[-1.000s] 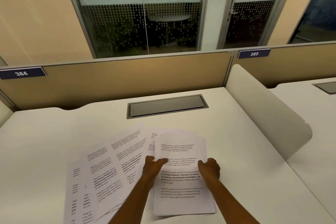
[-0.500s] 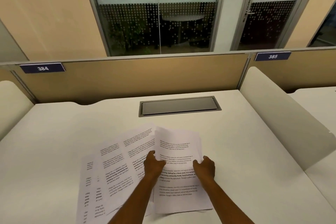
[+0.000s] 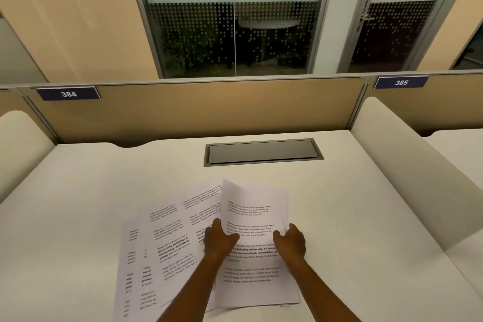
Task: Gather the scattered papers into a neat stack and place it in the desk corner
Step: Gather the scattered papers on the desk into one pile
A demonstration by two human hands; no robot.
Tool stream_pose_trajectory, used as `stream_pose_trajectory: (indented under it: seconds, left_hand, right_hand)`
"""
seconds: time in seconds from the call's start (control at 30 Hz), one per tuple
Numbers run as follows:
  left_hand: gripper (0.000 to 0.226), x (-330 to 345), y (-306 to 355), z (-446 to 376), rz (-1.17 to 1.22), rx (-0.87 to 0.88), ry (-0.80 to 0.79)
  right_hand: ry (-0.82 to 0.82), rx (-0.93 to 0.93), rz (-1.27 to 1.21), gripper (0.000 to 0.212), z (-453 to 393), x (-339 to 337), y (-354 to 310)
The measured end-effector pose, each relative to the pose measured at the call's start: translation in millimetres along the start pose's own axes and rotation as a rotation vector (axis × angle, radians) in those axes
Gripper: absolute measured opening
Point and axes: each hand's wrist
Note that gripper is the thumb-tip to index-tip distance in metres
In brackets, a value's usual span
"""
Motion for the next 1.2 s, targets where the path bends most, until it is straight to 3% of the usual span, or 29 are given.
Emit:
stream_pose_trajectory:
  seconds: [0.3,0.5,0.7,0.8,0.87,0.9,1.0,1.07,1.2]
  left_hand:
    - [0.056,-11.8,3.7,2.4,0.197,-0.004,-0.134]
    - [0.046,-13.2,3.8,6.7,0.187,0.006,-0.103]
    - [0.026,-24.7,-1.9,5.5,0.173,-0.034,-0.06]
    - [0.032,-31.3,-5.4,8.1,0.221,-0.053,0.021]
    - [0.039,-35.3,-8.9,10.8,0.275,-0.065,0.084]
    - [0.043,-37.7,-11.2,12.2,0.306,-0.076,0.114]
    - [0.049,-46.2,-18.6,15.1,0.364,-0.132,0.185]
    - [0.047,-52.5,-24.6,16.1,0.371,-0.179,0.227]
    - [0.019,-64.8,-39.3,18.3,0.342,-0.222,0.281]
  right_hand:
    - [-0.007,0.052,-0.082,0.061,-5.4,-2.3,4.1]
    - [-0.027,0.055,-0.123,0.059,-3.6,1.7,2.2]
    - [-0.059,-0.016,-0.034,0.046,-0.1,12.1,-2.4]
    - [-0.084,-0.066,-0.019,0.017,-2.6,17.3,-6.3]
    - [-0.112,-0.098,-0.023,0.012,-4.8,21.2,-11.2]
    - [-0.138,-0.114,-0.022,0.013,-3.9,23.2,-13.9]
    - [-0.191,-0.138,-0.017,0.052,-0.6,30.1,-24.9]
    - [-0.232,-0.152,-0.016,0.058,3.5,36.7,-31.0]
    - [-0.279,-0.205,0.052,0.06,10.7,52.1,-40.2]
Point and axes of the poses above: each hand's wrist, its own z-axis away from the middle knuckle, its own x-axis out of the palm, y = z × x, and after that the axes turned 6 degrees about -z, right-handed
